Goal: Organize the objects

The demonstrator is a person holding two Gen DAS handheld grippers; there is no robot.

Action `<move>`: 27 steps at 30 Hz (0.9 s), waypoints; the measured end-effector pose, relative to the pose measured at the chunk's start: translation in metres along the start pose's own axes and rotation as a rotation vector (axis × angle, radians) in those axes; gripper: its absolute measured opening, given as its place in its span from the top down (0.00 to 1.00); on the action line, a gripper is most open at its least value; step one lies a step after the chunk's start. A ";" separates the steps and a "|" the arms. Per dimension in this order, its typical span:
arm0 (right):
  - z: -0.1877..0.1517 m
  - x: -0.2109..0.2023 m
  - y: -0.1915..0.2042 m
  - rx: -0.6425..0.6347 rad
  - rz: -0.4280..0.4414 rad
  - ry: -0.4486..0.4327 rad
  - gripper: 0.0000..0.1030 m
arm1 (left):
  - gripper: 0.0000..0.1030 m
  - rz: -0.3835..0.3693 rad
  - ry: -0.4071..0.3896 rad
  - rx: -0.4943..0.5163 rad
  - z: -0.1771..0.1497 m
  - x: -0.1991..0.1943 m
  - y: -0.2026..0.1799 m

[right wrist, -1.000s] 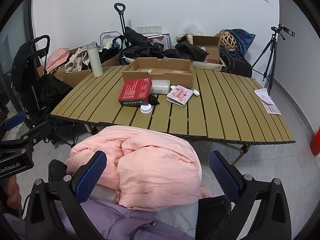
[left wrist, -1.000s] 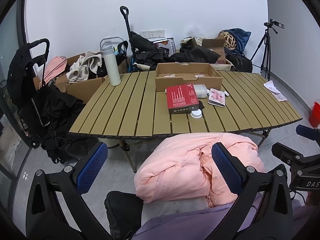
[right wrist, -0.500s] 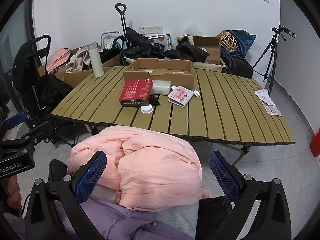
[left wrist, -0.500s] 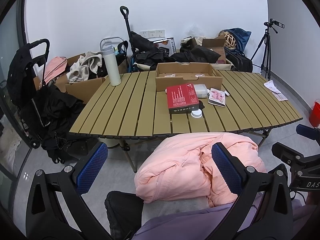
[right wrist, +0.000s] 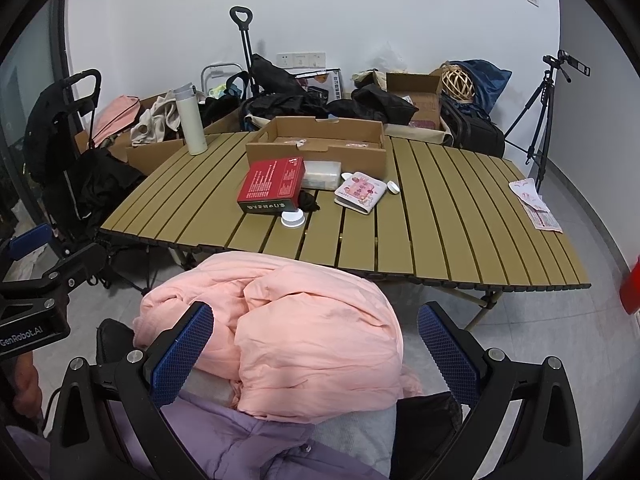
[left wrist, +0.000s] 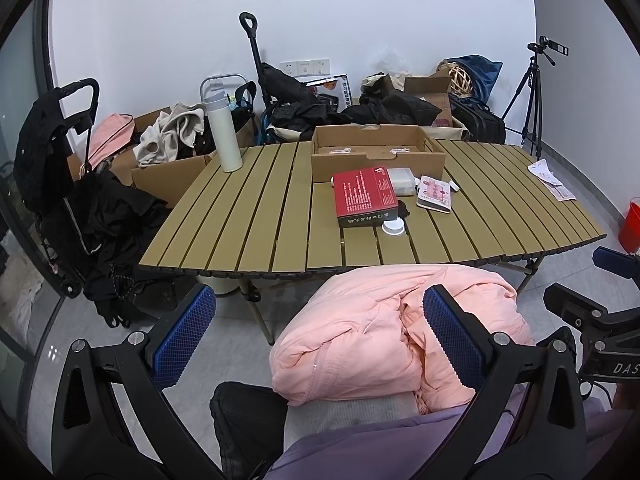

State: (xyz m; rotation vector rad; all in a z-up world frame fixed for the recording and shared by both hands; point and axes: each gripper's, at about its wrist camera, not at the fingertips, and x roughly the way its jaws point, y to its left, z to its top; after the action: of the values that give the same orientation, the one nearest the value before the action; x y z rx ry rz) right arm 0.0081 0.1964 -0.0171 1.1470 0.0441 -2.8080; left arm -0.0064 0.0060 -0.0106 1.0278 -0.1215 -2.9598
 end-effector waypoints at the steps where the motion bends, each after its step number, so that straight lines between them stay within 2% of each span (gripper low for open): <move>1: 0.000 0.000 0.000 -0.001 0.000 -0.001 0.00 | 0.00 0.000 -0.001 0.000 0.000 0.000 0.000; 11: 0.000 0.000 0.001 0.002 0.002 0.003 0.00 | 0.00 -0.001 0.007 -0.002 0.003 0.001 0.000; 15: 0.000 0.003 0.002 0.020 0.002 -0.007 0.00 | 0.00 -0.030 0.011 -0.012 0.006 0.008 0.001; 20: 0.007 0.022 -0.012 0.076 0.016 0.030 0.01 | 0.00 -0.069 -0.118 -0.055 0.012 0.014 0.007; 23: 0.014 0.041 -0.020 0.053 0.060 0.036 0.20 | 0.00 -0.094 -0.058 0.016 0.026 0.041 0.002; 25: 0.024 0.055 -0.026 0.040 0.057 0.018 0.20 | 0.00 -0.057 -0.052 0.013 0.035 0.063 0.005; 27: 0.039 0.078 -0.031 0.041 0.087 0.019 0.20 | 0.00 -0.079 -0.026 0.003 0.049 0.097 0.010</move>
State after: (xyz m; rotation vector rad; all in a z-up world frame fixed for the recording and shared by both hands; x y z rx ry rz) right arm -0.0781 0.2180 -0.0446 1.1557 -0.0603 -2.7339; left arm -0.1128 -0.0037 -0.0315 1.0184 -0.0869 -3.0450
